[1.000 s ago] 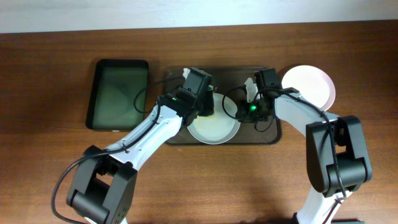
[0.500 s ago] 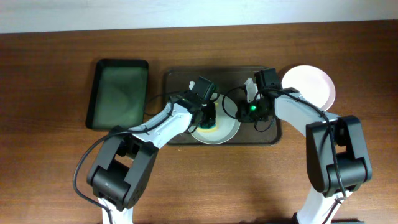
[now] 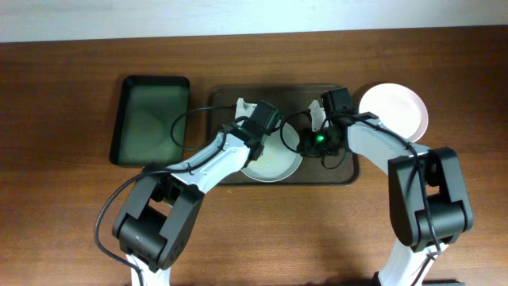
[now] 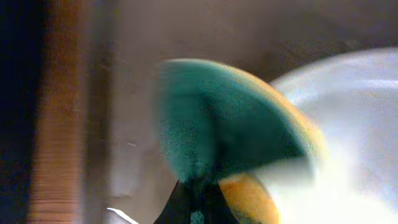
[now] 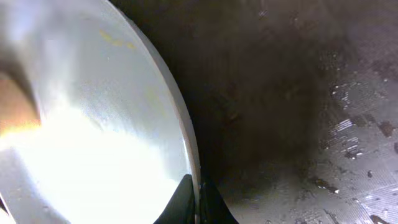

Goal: Clean dirty plates on tray and stack at the side

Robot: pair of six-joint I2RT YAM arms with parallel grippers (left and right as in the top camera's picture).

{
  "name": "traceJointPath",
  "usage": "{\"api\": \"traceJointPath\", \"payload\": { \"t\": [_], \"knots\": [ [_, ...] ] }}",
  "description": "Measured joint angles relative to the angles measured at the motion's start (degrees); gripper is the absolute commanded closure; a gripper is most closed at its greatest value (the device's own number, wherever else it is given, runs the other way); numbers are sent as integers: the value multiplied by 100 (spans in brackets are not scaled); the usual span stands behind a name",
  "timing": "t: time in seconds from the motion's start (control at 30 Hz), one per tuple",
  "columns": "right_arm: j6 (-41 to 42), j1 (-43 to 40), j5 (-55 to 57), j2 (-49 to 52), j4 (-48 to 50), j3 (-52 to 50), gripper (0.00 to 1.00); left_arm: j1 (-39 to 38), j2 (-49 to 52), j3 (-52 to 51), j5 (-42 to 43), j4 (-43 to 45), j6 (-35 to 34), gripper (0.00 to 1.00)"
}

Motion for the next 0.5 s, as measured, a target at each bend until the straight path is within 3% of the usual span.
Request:
{"api": "traceJointPath", "payload": {
  "t": [0.1,0.23,0.5],
  "knots": [
    [4,-26,24,0,-11,0,96,87,-168,-2,-619,-17,28,100],
    [7,-39,28,0,-24,0,96,223,-684,-13,-815,-33,46,100],
    [-52,-68,315,-44,-876,356,96,931,-1707,-11,367,-439,50,100]
  ]
}}
